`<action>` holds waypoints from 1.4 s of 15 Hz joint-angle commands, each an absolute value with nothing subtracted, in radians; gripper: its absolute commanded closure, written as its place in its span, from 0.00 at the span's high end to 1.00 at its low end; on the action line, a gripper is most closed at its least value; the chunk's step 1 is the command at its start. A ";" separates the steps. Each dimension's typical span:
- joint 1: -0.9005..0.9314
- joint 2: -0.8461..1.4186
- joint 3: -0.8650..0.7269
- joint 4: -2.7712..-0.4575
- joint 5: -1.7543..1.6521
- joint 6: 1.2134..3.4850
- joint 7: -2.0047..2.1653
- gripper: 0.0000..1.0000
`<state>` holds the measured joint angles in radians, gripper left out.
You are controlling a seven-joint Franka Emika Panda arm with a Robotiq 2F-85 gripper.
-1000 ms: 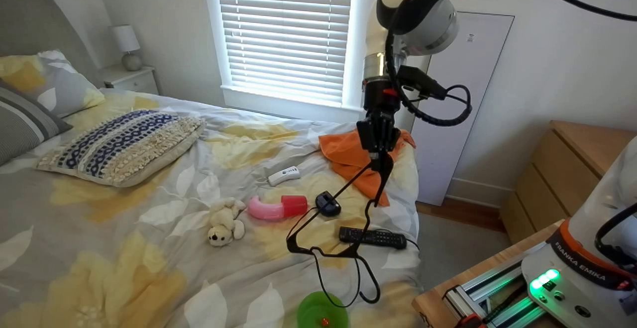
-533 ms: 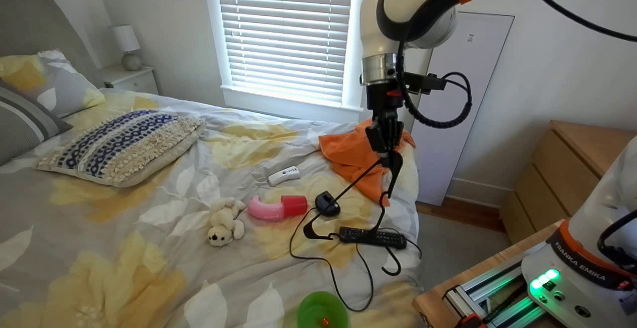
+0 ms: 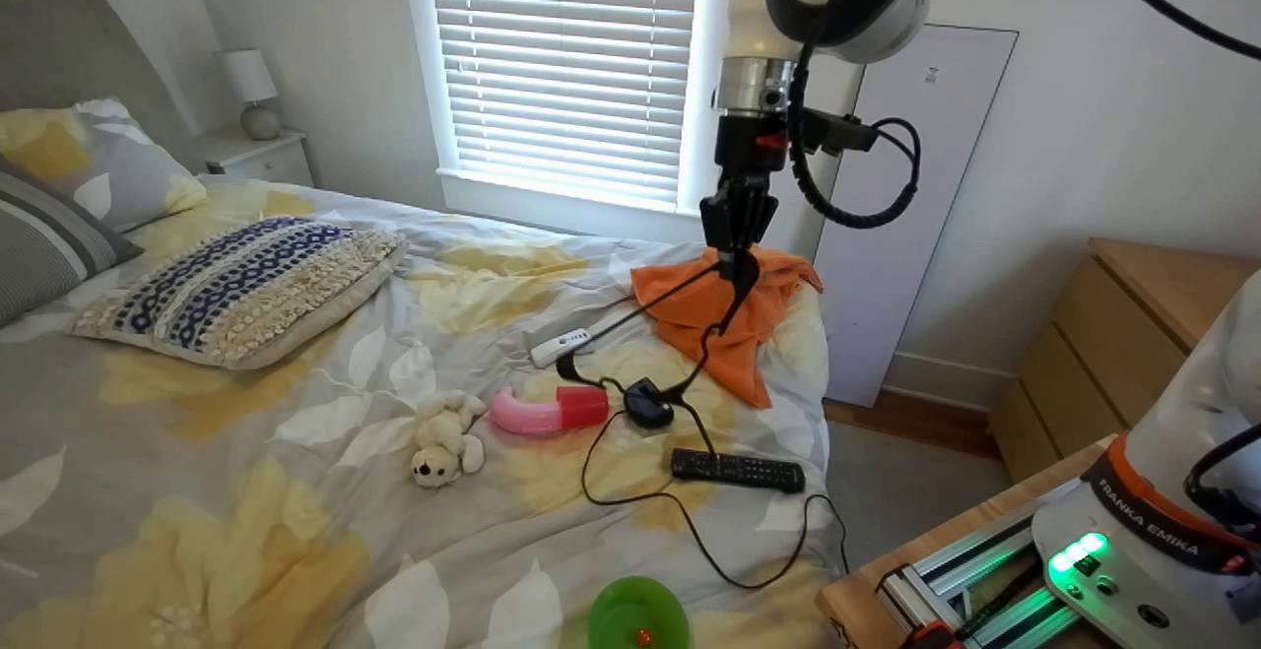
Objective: Unravel the clothes hanger from the cord
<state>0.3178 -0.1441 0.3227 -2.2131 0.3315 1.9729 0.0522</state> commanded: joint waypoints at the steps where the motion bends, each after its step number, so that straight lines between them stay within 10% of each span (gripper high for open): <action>1: 0.300 -0.252 0.302 -2.275 0.326 2.093 0.090 0.02; 16: 0.075 0.012 0.649 -2.090 -0.792 2.147 0.672 0.02; 21: 0.282 0.203 0.513 -1.945 -1.187 1.909 0.866 0.02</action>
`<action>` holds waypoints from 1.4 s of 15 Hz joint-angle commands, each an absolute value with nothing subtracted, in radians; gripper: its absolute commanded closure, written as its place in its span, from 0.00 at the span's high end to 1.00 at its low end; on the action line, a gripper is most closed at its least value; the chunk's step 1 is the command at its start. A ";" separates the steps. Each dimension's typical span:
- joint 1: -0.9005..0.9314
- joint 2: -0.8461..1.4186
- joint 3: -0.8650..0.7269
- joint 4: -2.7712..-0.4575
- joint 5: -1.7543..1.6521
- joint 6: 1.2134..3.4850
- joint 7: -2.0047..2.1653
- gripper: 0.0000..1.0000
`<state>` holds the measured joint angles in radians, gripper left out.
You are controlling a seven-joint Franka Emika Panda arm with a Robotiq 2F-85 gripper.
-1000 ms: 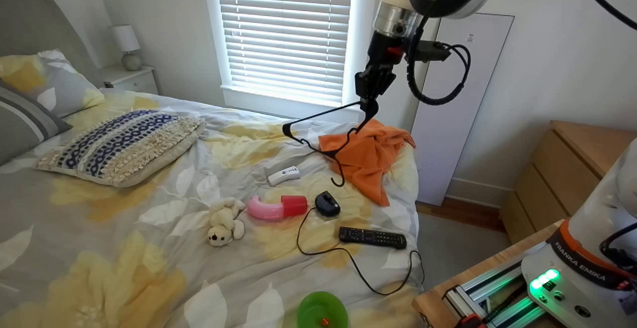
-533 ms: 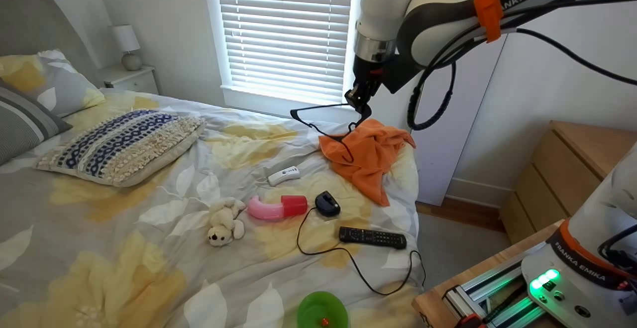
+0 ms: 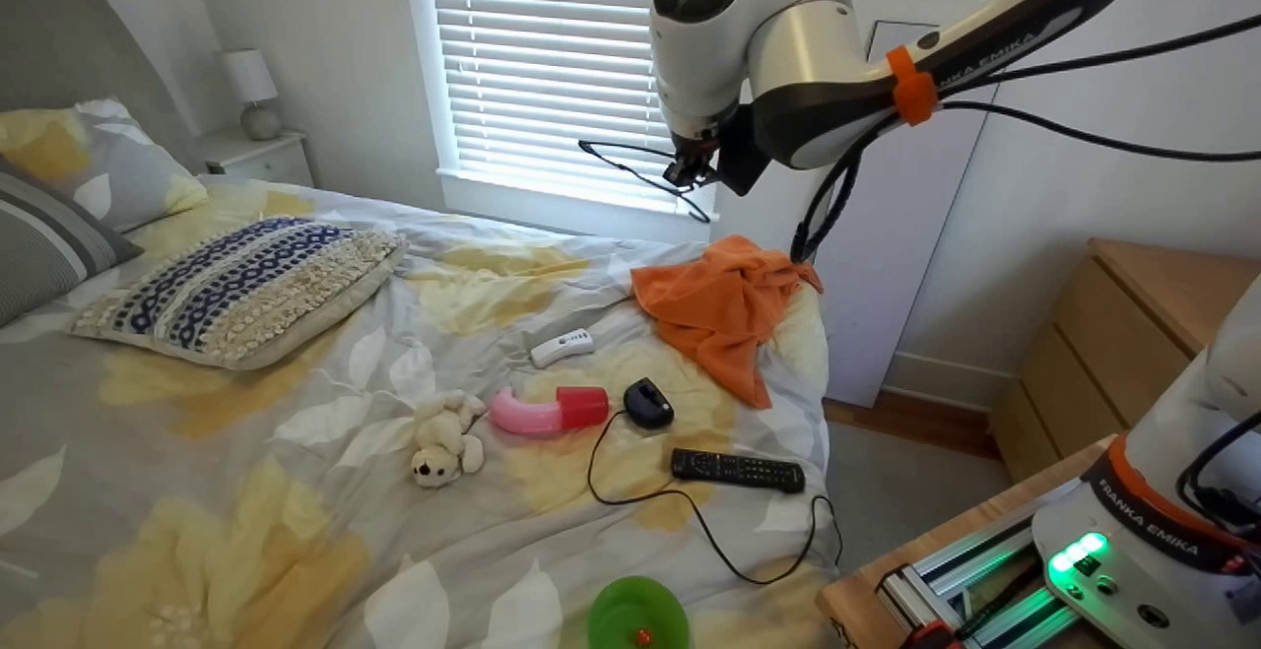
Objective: Unravel the clothes hanger from the cord
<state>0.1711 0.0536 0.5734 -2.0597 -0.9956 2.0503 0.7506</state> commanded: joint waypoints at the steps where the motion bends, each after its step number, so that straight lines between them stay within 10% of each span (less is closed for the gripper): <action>1: 0.327 0.268 0.490 -1.900 -1.267 1.839 0.910 0.02; 21: 0.563 0.640 0.328 -1.658 -1.361 1.676 0.869 0.02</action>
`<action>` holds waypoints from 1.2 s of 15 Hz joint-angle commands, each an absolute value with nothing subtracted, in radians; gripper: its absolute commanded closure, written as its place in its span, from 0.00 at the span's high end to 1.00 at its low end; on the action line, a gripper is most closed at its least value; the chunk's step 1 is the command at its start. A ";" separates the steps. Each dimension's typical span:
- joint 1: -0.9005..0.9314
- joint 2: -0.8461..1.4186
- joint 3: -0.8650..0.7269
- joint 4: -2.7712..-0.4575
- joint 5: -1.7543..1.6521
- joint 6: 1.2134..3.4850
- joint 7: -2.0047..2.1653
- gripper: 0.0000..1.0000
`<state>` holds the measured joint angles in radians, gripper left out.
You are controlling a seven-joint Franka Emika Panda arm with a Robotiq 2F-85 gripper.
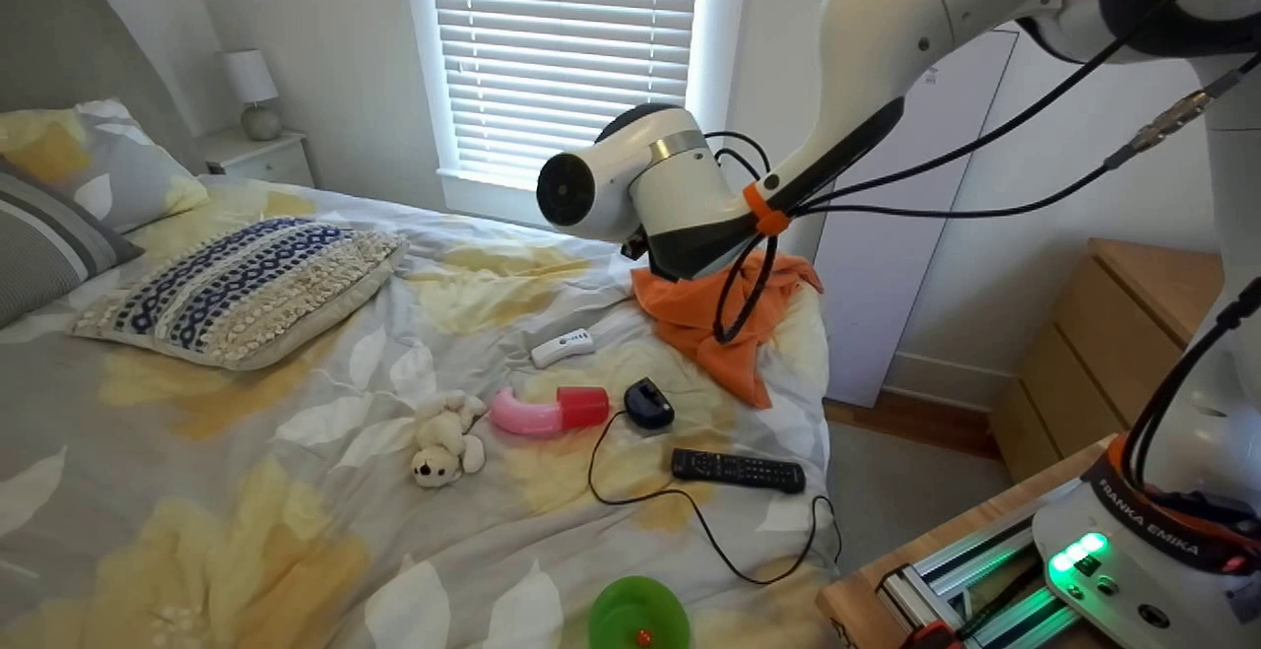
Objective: Unravel the clothes hanger from the cord
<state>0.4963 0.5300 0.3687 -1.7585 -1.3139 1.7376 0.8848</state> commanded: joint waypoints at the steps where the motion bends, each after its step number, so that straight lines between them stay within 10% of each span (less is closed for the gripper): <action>1: 0.585 0.675 0.314 -1.633 -1.383 1.649 0.870 0.02; 14: 0.648 0.964 0.280 -1.393 -1.405 1.750 0.703 0.02; 16: 0.637 0.977 0.287 -1.385 -1.397 1.813 0.659 0.34; 18: 0.627 0.969 0.288 -1.396 -1.382 1.863 0.614 0.36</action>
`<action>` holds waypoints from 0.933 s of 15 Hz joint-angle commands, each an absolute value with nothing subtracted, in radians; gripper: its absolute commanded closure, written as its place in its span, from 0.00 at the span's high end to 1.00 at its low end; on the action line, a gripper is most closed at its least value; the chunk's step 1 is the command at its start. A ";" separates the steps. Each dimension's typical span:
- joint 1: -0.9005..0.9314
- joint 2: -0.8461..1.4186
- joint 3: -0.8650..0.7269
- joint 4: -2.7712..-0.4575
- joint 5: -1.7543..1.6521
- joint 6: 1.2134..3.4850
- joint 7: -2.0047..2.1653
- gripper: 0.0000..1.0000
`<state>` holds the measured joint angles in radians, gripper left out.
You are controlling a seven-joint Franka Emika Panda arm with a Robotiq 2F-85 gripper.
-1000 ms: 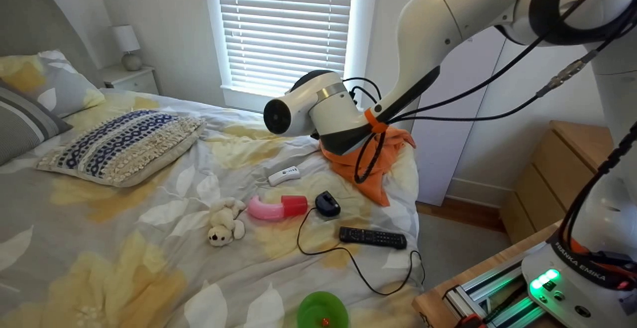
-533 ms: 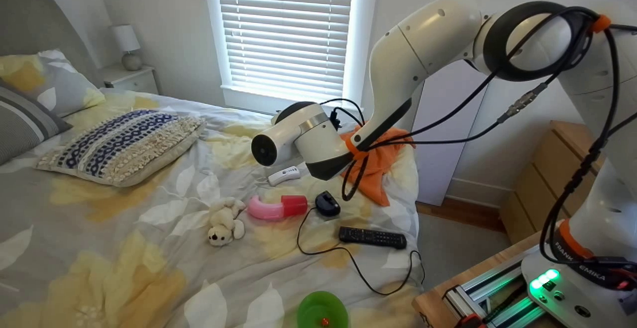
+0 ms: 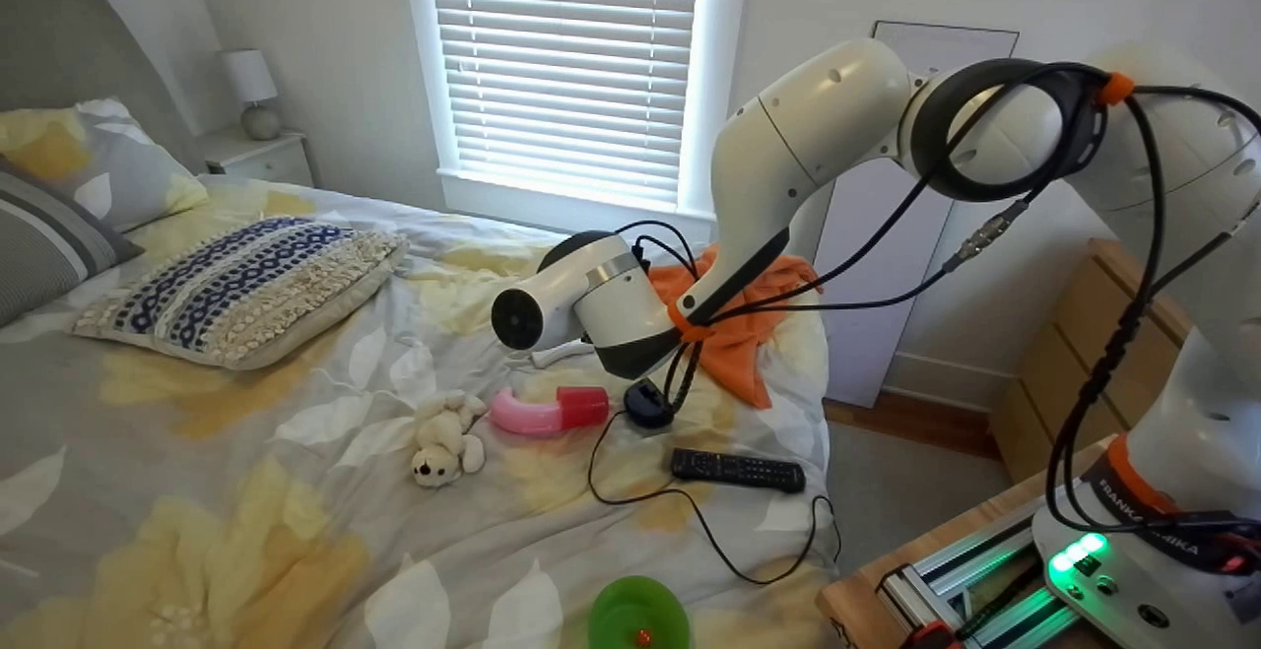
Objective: Unravel the clothes hanger from the cord
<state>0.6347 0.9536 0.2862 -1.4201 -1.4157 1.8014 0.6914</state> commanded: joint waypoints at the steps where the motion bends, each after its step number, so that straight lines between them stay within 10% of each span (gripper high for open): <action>1: 0.616 0.948 0.292 -1.414 -1.368 1.887 0.604 0.44; 8: 0.523 0.703 0.326 -1.601 -1.134 1.955 0.519 0.97; 14: 0.394 0.472 0.347 -1.844 -0.855 2.225 0.459 1.00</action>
